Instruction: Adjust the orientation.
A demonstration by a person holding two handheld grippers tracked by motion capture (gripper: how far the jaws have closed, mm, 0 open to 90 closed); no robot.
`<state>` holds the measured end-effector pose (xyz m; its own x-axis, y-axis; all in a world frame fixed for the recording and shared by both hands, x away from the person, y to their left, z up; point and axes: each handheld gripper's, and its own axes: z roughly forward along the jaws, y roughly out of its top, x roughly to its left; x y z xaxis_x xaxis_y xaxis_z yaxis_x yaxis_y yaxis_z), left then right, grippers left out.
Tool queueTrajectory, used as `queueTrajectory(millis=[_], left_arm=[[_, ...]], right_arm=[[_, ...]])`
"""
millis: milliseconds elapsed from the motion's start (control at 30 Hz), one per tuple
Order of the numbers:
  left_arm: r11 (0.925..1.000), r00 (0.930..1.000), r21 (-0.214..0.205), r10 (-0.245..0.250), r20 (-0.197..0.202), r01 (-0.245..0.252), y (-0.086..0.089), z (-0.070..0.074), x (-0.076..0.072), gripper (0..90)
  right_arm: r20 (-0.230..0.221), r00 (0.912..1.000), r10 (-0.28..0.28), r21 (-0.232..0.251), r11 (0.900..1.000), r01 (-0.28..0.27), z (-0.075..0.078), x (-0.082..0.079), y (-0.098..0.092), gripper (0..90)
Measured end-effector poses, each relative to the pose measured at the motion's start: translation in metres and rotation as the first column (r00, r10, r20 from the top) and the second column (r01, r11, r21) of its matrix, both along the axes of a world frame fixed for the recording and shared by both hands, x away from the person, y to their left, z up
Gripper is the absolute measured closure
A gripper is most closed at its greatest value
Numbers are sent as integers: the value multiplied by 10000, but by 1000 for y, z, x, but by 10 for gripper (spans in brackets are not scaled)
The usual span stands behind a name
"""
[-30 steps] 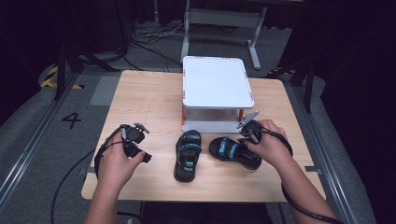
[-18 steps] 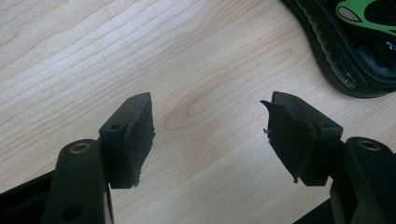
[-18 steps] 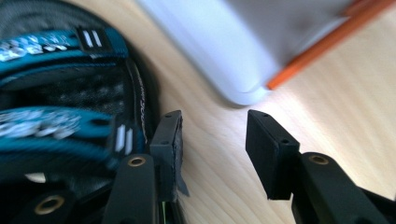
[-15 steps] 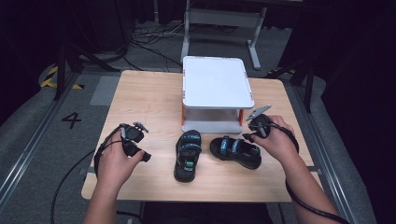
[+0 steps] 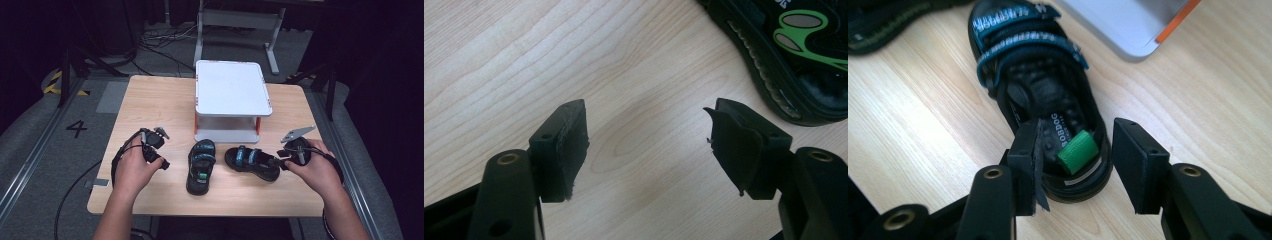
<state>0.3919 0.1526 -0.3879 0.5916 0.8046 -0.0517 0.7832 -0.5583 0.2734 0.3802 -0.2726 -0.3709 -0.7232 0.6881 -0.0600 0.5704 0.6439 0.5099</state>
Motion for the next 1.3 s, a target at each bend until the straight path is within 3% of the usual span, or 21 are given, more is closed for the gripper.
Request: queueTrajectory(millis=[67,100,167,200,300,433,567,600,633,833,933,967,1000,1033,1100,1200,1300], left_arm=[[10000,10000,14,-48,-11,48,-2,-1,1,318],[9997,9999,156,-165,27,164,-2,-1,2,319],[10000,9999,39,-82,-92,83,-3,-2,2,317],[9999,9999,97,-117,-70,118,-3,-2,2,317],[9999,9998,38,-133,-132,133,-3,-3,0,321],[9999,9999,-6,-120,-10,120,-2,-1,-4,326],[10000,10000,-55,18,90,-17,3,0,-9,327],[10000,9999,-54,68,104,-68,4,0,-10,327],[10000,9999,-19,92,138,-92,6,1,-11,327],[9999,9998,50,149,147,-150,10,0,-15,326],[9998,9998,-1,177,63,-177,9,-2,-15,326],[9998,9998,-1,177,63,-177,9,-2,-15,325],[9999,9999,87,104,95,-105,8,-2,-14,325],[10000,10000,55,75,64,-75,8,-2,-14,325],[10000,10000,-21,45,26,-45,7,-2,-14,325],[10000,10000,87,44,74,-44,7,-2,-12,324],[10000,10000,-2,26,-27,-26,6,-3,-11,322]], right_arm=[[-14,10000,-86,-192,9998,85,-5,1,1,589],[-14,10000,-78,-195,9998,78,-6,1,1,641],[-138,9998,-154,-180,9997,151,-3,-2,1,757],[-213,9996,-166,-415,9990,157,1,-3,0,837],[-428,9990,150,-313,9994,-164,1,-3,-1,881],[-520,9985,175,-85,9998,-180,4,-3,0,886],[-626,9965,560,299,9981,-542,11,-8,7,886],[-768,9930,894,519,9950,-856,14,-11,14,887],[-952,9841,1497,905,9858,-1412,17,-17,24,886],[-1105,9605,2554,1253,9623,-2415,16,-26,50,883],[-1232,9331,3377,1505,9358,-3188,8,-30,69,879],[-1283,9259,3552,1586,9290,-3344,4,-30,76,876],[-1283,9259,3552,1586,9290,-3344,4,-30,76,876],[-1247,9209,3692,1684,9226,-3471,0,-30,81,873],[-1469,9132,3801,1614,9201,-3570,-6,-30,85,868],[-1261,9185,3748,1556,9219,-3548,-1,-31,81,790],[-728,9410,3305,1504,9363,-3173,6,-29,70,644]])
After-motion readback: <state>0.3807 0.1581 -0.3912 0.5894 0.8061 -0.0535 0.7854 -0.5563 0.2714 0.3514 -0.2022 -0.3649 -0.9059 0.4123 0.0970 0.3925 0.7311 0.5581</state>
